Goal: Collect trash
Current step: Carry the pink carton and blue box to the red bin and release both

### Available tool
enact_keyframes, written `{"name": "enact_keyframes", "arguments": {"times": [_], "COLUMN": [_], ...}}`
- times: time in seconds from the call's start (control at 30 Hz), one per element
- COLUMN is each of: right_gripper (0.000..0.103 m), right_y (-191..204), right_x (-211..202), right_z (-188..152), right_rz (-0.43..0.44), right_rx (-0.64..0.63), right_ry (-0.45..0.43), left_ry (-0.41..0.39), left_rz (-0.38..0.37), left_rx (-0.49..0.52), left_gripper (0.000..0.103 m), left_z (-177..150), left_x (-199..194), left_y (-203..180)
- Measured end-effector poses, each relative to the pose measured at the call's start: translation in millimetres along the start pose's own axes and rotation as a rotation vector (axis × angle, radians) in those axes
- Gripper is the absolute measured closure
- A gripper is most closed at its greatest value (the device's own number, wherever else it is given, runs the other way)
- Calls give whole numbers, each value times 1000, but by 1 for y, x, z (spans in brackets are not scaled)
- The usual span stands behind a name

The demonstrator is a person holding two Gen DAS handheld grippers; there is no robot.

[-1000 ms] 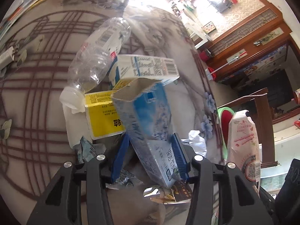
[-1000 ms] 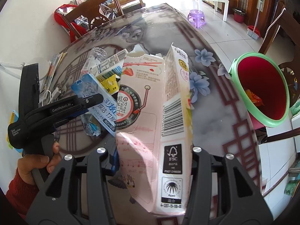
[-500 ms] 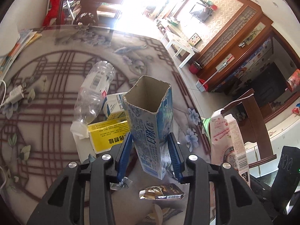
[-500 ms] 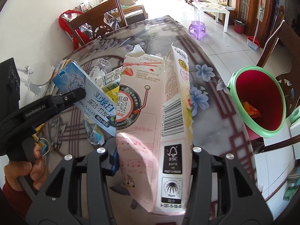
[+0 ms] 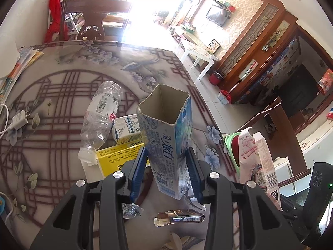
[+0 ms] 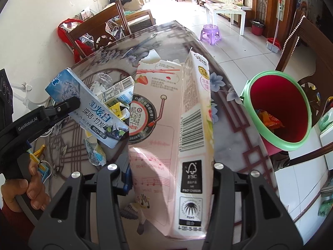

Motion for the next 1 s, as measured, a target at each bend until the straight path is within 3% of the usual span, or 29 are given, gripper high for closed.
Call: {"name": "enact_keyframes", "arguments": {"times": [1.0], "right_gripper": [57], "right_y": [-46], "right_x": [-8], "right_z": [3], "right_rz": [-12], "right_rx": [47], "right_ry": [-3], "left_ry": [-1], "left_rz": [-25], "left_rx": [70], "left_gripper": [66], "left_z": [-5], "left_x": [9], "left_y": [-58]}}
Point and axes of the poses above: each gripper's, at about its wrist camera, not at the fingertips, and x roughly the way its jaws point, y to its left, z to its top, the point moved 10 cm from there along x, roughly the way its jaws point, and after that the axes turned 6 degrees about -y, right-handed, at the moved point
